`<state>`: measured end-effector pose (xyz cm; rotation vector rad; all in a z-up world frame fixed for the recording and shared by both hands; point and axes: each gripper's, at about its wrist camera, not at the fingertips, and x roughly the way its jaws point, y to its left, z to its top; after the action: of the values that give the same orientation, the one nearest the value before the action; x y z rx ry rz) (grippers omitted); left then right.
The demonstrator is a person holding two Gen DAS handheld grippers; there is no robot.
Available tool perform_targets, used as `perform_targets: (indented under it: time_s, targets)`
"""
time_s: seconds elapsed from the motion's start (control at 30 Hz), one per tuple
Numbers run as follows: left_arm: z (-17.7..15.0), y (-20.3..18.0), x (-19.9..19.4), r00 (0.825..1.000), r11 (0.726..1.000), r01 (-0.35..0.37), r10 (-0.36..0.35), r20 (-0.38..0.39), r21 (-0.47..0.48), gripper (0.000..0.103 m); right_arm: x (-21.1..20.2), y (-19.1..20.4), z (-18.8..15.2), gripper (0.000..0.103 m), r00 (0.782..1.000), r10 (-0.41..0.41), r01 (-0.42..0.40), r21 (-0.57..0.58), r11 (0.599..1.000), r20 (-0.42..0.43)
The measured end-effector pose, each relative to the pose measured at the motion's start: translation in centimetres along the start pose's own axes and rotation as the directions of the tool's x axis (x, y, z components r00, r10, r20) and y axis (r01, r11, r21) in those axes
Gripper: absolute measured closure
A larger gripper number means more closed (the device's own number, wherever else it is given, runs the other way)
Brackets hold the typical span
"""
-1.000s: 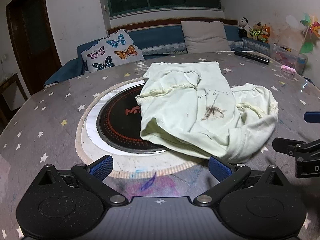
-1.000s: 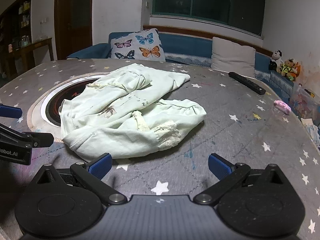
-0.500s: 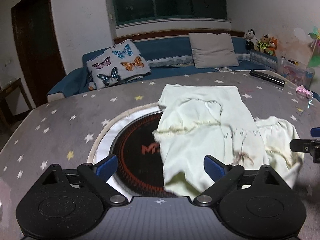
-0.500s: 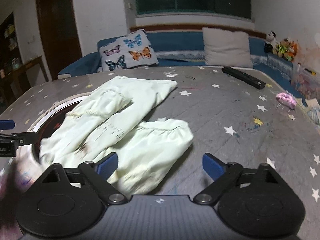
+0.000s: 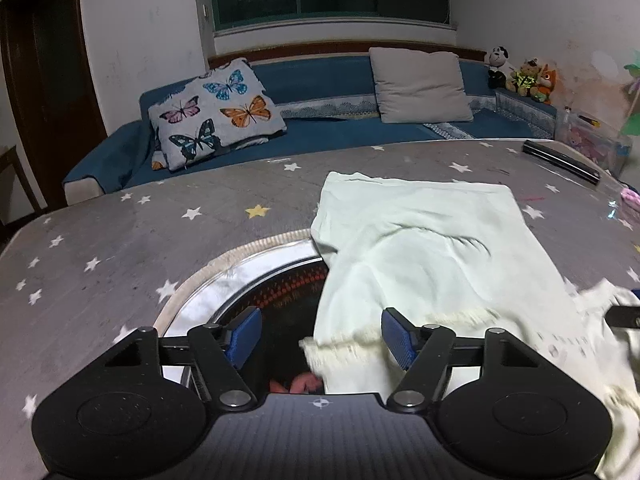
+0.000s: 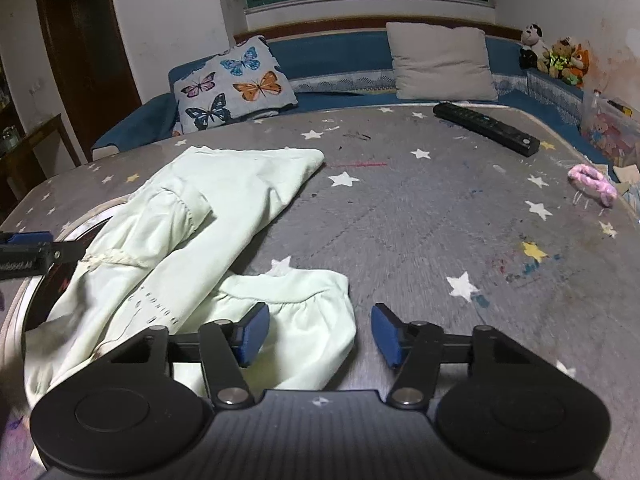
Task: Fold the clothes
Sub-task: 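Grasp the T-shirt hem with the left gripper while the right gripper grasps another edge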
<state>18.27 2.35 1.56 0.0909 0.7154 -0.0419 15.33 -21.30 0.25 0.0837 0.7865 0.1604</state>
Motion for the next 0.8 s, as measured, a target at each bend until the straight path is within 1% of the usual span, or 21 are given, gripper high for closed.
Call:
perform_targets:
  time_s: [0.03, 0.1, 0.13, 0.2, 0.27, 0.33, 0.37, 0.43, 0.47, 0.53, 0.6, 0.8]
  targets:
    - [0.3, 0.1, 0.6, 1.0, 1.0, 0.005, -0.005, -0.004, 0.001, 0.039, 0.2, 0.0, 0.1, 0.05, 1.0, 0.0, 0.0, -0.002, 1.0, 0.002]
    - [0.8, 0.2, 1.8, 1.0, 1.0, 0.016, -0.016, -0.012, 0.002, 0.041, 0.5, 0.0, 0.3, 0.053, 1.0, 0.0, 0.0, -0.005, 1.0, 0.005]
    - [0.9, 0.2, 2.2, 1.0, 1.0, 0.02, -0.02, -0.018, 0.003, 0.045, 0.6, 0.0, 0.5, 0.054, 1.0, 0.002, -0.002, -0.007, 1.0, 0.006]
    - [1.1, 0.1, 3.1, 0.999, 0.999, 0.039, -0.038, -0.031, 0.002, 0.051, 0.8, 0.1, 0.7, 0.063, 1.0, 0.008, -0.008, -0.008, 1.0, 0.005]
    - [1.2, 0.1, 3.7, 0.997, 0.998, 0.063, -0.063, -0.039, -0.005, 0.055, 0.9, 0.2, 0.8, 0.067, 1.0, 0.015, -0.015, -0.011, 1.0, 0.003]
    - [1.2, 0.2, 4.3, 0.996, 0.997, 0.081, -0.081, -0.046, -0.014, 0.071, 0.9, 0.3, 0.8, 0.072, 1.0, 0.018, -0.018, -0.017, 1.0, 0.005]
    - [1.1, 0.2, 4.5, 0.995, 0.996, 0.089, -0.09, -0.049, -0.019, 0.076, 0.9, 0.4, 0.8, 0.074, 1.0, 0.019, -0.019, -0.021, 1.0, 0.006]
    - [1.0, 0.2, 4.5, 0.993, 0.994, 0.107, -0.108, -0.045, -0.027, 0.09, 0.9, 0.4, 0.8, 0.08, 1.0, 0.022, -0.022, -0.017, 1.0, 0.009]
    - [1.0, 0.3, 4.6, 0.992, 0.993, 0.115, -0.116, -0.042, -0.03, 0.093, 0.9, 0.3, 0.8, 0.084, 1.0, 0.024, -0.024, -0.013, 1.0, 0.012]
    - [0.8, 0.2, 4.2, 0.994, 0.994, 0.11, -0.11, -0.021, -0.027, 0.099, 0.8, 0.2, 0.8, 0.092, 0.999, 0.028, -0.028, -0.004, 1.0, 0.017]
    - [0.7, 0.4, 3.4, 0.995, 0.995, 0.096, -0.096, 0.009, -0.04, 0.1, 0.5, 0.0, 0.8, 0.095, 0.999, 0.028, -0.028, 0.009, 1.0, 0.025]
    - [0.6, 3.0, -0.9, 0.995, 0.993, 0.029, -0.017, 0.093, -0.119, 0.101, -1.2, -0.5, 0.6, 0.097, 0.997, 0.028, -0.031, 0.034, 0.999, 0.065]
